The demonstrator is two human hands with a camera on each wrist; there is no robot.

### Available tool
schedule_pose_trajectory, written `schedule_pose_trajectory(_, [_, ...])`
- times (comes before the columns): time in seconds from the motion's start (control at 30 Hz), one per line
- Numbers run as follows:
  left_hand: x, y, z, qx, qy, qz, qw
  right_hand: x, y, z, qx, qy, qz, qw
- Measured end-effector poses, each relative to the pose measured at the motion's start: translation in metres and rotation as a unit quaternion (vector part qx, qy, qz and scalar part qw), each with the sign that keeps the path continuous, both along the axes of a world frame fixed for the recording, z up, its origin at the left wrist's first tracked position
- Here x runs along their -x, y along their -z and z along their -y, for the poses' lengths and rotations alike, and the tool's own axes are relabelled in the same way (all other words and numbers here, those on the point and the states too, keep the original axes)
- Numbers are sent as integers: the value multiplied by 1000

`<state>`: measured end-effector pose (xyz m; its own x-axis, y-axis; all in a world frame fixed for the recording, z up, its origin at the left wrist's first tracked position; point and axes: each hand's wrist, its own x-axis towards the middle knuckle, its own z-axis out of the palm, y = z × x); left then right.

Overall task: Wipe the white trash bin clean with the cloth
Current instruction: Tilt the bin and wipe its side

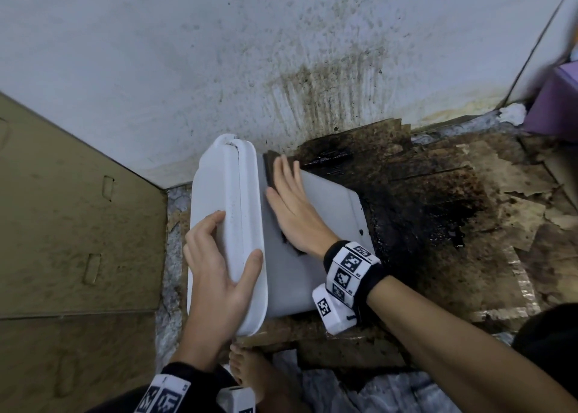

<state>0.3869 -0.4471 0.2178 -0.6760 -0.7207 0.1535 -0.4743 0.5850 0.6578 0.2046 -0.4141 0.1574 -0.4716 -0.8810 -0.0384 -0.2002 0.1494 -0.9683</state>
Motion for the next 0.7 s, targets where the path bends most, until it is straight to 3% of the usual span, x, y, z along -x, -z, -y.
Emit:
schedule_pose_trajectory(0.13, [0,-1,-1,1,3,-3,1000,-5,-10,3,43,-8,-43,998])
schedule_pose_trajectory(0.23, [1,-2,-2,2,2,-2,1000,-1,6,-1,59,0,-122,991])
schedule_pose_trajectory(0.4, [0,-1,0,0,-3,2,1000,5,28,-2,64,35,-160,984])
schedule_pose_trajectory(0.7, [-1,0,2,-11,-4,-14,1000,51,108,-51,-137,107,-46,984])
